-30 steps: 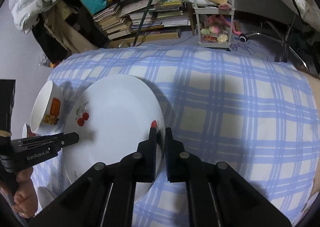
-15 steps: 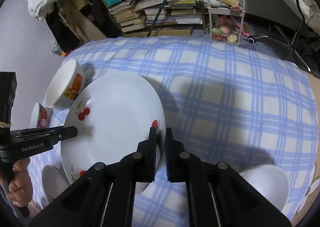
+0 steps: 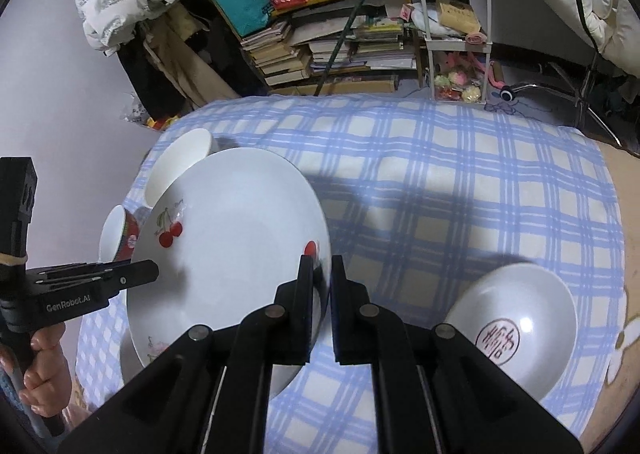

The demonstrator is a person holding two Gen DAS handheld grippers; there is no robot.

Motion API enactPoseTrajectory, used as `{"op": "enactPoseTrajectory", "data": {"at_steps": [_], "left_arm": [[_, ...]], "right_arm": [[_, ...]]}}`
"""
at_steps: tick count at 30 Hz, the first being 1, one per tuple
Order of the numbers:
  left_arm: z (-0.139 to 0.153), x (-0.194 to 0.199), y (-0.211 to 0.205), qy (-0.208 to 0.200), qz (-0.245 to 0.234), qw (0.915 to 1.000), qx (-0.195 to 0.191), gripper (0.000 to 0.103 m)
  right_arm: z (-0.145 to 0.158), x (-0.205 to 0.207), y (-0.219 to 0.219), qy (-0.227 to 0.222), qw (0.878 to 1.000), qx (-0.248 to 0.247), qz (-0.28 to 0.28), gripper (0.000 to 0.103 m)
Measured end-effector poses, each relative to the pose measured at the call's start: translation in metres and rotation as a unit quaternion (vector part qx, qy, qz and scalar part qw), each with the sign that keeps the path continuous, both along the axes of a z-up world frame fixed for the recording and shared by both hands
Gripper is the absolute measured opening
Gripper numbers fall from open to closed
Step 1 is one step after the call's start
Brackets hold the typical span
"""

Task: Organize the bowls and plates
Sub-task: 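Lift the cherry-print plate with both tools and carry it across the table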

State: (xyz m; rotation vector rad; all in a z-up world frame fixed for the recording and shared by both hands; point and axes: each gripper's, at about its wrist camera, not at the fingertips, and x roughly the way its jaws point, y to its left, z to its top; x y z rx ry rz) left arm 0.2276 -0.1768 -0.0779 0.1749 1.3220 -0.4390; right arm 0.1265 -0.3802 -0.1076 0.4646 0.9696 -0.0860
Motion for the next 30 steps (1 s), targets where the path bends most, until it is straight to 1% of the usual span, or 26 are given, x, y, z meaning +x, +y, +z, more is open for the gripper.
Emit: {"op": "enactPoseTrajectory", "data": {"at_steps": [5,13,17,21,30], "left_arm": [[0.019,-0.015,0.017,-0.015,0.003,0.9999,-0.005,0.021],[0.035,-0.034,0.046,-0.03,0.012,0.9995,-0.001,0.021],[0.045,-0.046,0.066,-0.039,0.023,0.999,-0.006,0.021],[0.051,-0.057,0.084,-0.043,0.034,0.9984,-0.012,0.021],[0.05,-0.082,0.121,-0.054,0.047,0.9974,-0.003,0.021]], "right_arm": [[0.01,-0.014,0.015,-0.012,1.0,0.006,0.002,0.009],[0.026,-0.027,0.046,-0.021,1.0,-0.005,0.011,0.009],[0.037,-0.035,0.063,-0.029,0.999,-0.011,0.017,0.009],[0.042,-0.042,0.08,-0.035,0.999,-0.012,0.024,0.009],[0.046,-0.055,0.115,-0.04,0.998,-0.022,0.044,0.009]]}}
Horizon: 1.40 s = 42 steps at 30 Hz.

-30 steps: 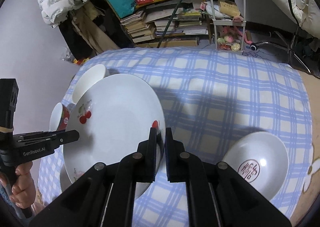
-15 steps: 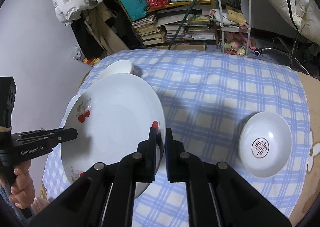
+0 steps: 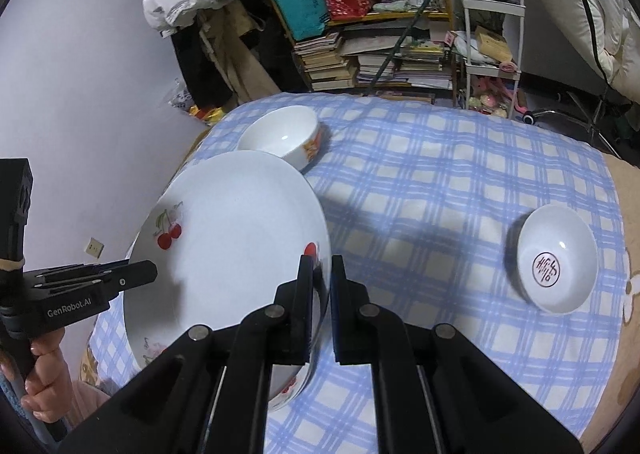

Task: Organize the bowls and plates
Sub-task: 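Lift the cherry-print plate with both tools and carry it across the table, then lower the cherry-print plate onto the cloth and open both tools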

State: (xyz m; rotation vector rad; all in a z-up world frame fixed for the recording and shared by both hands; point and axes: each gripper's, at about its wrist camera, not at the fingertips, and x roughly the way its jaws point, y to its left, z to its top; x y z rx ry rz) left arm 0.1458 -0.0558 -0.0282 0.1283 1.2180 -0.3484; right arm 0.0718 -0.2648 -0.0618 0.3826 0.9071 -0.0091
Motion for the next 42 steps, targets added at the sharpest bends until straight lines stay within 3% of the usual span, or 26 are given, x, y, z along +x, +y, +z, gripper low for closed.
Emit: {"op": "enactPoseTrajectory", "data": {"at_steps": [20,42], "left_arm": [[-0.018,-0.02,0.048,0.004,0.029,0.9996,-0.001,0.021],[-0.08,-0.011,0.058,0.05,0.049,0.9975,0.013,0.021]], "right_arm": [[-0.025,-0.005,0.043,0.022,0.999,0.002,0.036,0.01],[-0.084,0.009,0.056,0.097,0.994,-0.002,0.055,0.011]]}}
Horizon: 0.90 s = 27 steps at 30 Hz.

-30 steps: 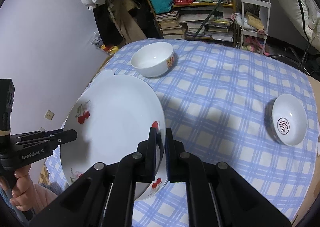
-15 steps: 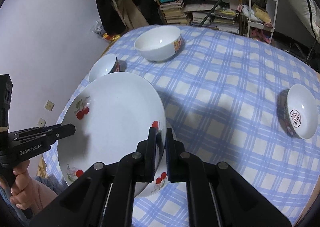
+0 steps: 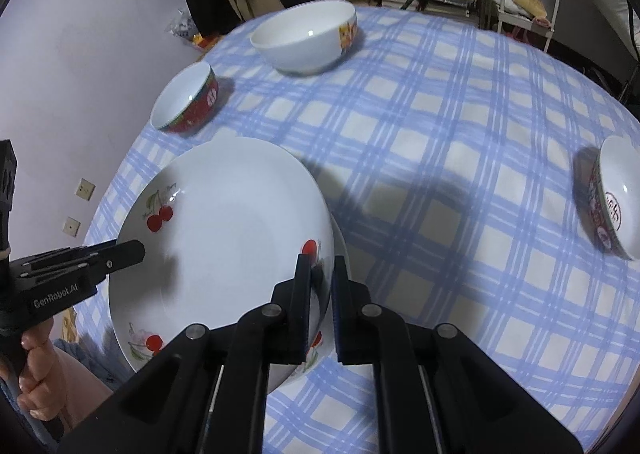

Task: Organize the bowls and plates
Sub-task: 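Lower the cherry-print plate onto the cloth and open both tools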

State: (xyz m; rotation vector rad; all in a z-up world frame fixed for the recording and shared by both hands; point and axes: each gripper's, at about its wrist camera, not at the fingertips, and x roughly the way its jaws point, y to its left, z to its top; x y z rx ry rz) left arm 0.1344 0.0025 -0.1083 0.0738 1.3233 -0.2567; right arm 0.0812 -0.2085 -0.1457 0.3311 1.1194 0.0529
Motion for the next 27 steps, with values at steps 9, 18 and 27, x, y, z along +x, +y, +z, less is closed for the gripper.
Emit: {"op": "enactPoseTrajectory", "data": {"at_steps": [9,18,27], "left_arm": [[-0.033,0.011,-0.003,0.055,0.0,0.9984,0.017,0.021],[-0.041,0.013,-0.007,0.052,0.001,0.9982,0.03,0.021],[-0.053,0.012,-0.01,0.061,0.01,0.9969,0.05,0.022]], "right_arm": [[-0.022,0.005,0.007,0.032,0.999,-0.029,0.01,0.011],[-0.03,0.005,0.004,0.037,0.999,-0.032,-0.001,0.01],[-0.032,0.003,0.002,0.039,0.999,-0.024,-0.01,0.009]]}}
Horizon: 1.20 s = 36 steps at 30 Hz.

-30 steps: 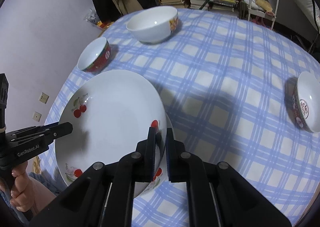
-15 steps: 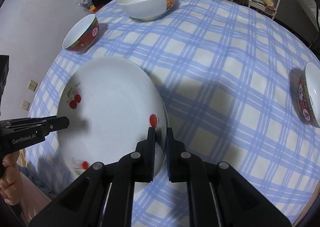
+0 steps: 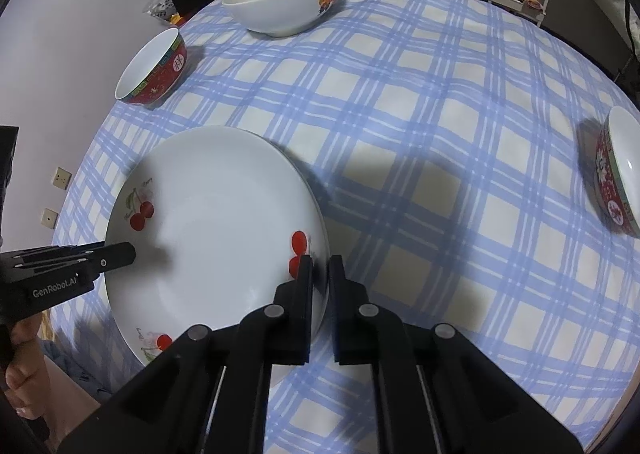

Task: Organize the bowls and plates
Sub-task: 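Lower the cherry-print plate onto the cloth and open both tools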

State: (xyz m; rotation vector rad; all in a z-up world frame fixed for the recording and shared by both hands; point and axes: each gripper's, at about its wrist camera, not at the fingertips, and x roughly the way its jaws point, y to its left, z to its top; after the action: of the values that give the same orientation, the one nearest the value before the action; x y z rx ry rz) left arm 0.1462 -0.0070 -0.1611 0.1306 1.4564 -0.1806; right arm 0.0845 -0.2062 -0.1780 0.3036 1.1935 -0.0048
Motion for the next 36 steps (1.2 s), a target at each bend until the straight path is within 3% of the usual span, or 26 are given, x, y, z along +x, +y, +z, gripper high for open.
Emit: {"op": "enactPoseTrajectory", "data": {"at_steps": [13,23,27,31,36], "left_arm": [[0.008,-0.006,-0.001,-0.027,-0.006,0.9996,0.007,0.023],[0.031,-0.011,0.002,-0.053,-0.011,0.9985,0.009,0.025],[0.039,-0.014,0.0,-0.075,-0.015,0.997,0.011,0.041],[0.046,-0.014,-0.002,-0.095,-0.023,0.995,0.017,0.049],[0.053,-0.01,-0.005,-0.106,-0.024,0.9938,0.023,0.052]], "right_arm": [[-0.003,0.004,-0.002,0.002,1.0,0.012,-0.008,0.011],[-0.002,0.005,-0.001,0.001,1.0,0.004,-0.008,0.011],[0.0,0.005,-0.003,-0.001,1.0,0.001,-0.01,0.011],[0.002,0.007,-0.005,-0.003,1.0,0.001,-0.014,0.012],[0.005,0.009,-0.012,-0.011,1.0,-0.004,-0.02,0.028]]}}
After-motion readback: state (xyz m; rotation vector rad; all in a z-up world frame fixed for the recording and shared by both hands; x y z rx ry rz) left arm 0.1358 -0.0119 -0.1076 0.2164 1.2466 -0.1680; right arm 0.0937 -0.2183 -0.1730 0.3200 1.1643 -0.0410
